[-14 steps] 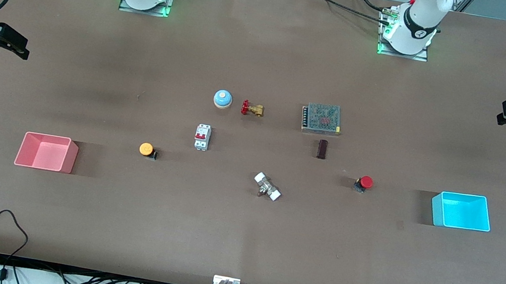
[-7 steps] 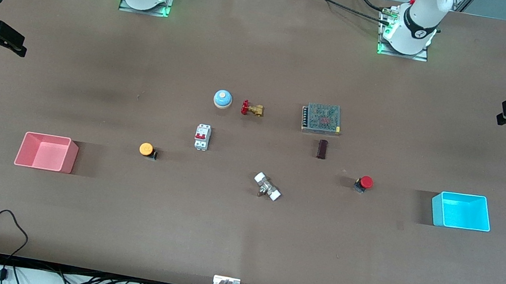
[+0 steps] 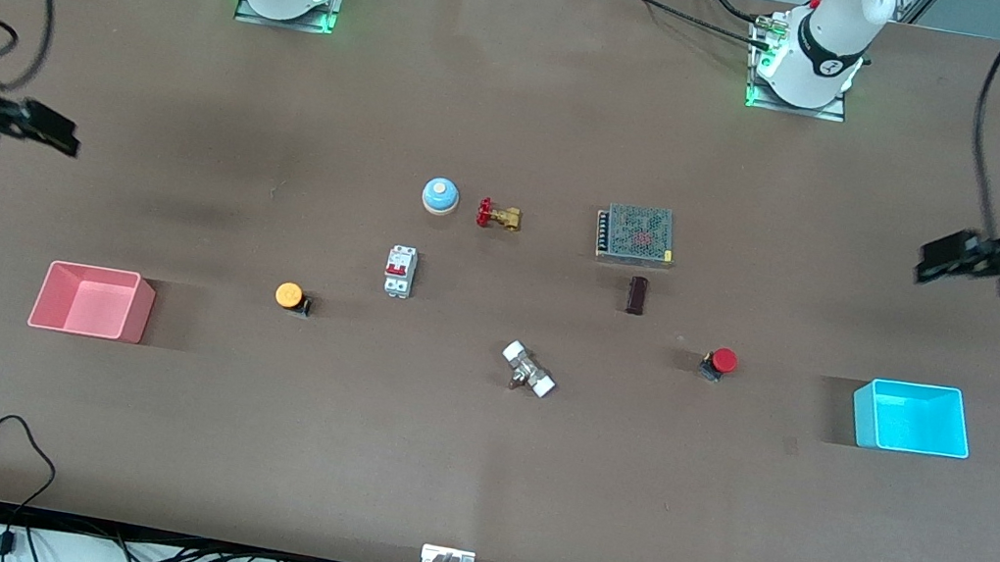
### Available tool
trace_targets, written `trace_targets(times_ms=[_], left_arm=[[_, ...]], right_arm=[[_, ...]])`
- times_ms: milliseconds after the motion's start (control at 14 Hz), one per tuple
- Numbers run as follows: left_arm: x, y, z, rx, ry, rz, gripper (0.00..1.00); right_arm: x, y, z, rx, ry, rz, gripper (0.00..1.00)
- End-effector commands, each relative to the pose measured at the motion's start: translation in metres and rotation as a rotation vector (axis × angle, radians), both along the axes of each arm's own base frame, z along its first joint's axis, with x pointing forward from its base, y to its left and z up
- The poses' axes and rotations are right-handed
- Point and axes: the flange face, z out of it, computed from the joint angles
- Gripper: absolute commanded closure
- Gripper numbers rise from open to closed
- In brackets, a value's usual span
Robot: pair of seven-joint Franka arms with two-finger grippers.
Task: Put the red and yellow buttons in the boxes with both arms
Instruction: 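Reach the right gripper to the yellow button while the left gripper reaches the red button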
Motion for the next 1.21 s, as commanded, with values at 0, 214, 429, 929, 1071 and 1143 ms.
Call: trace_targets(times_ms=[0, 214, 429, 929, 1071, 1143], left_arm=[[0.023, -0.028, -0.047, 0.005, 0.038, 0.024, 0.00], [0.040, -0.054, -0.105, 0.011, 0.046, 0.062, 0.00], [0.043, -0.076, -0.167, 0.008, 0.011, 0.093, 0.00], [0.041, -0.105, -0.280, 0.001, 0.005, 0.104, 0.00], [0.041, -0.107, -0.296, 0.000, 0.003, 0.127, 0.00], [0.041, -0.109, -0.302, 0.001, 0.003, 0.131, 0.00]], right_arm=[[0.019, 0.040, -0.042, 0.032, 0.032, 0.044, 0.00], [0.033, 0.089, -0.093, 0.064, 0.062, 0.093, 0.00], [0.036, 0.146, -0.129, 0.110, 0.066, 0.126, 0.00], [0.045, 0.196, -0.205, 0.084, 0.047, 0.076, 0.00], [0.050, 0.194, -0.222, 0.077, 0.040, 0.021, 0.00], [0.051, 0.195, -0.228, 0.075, 0.033, 0.003, 0.00]])
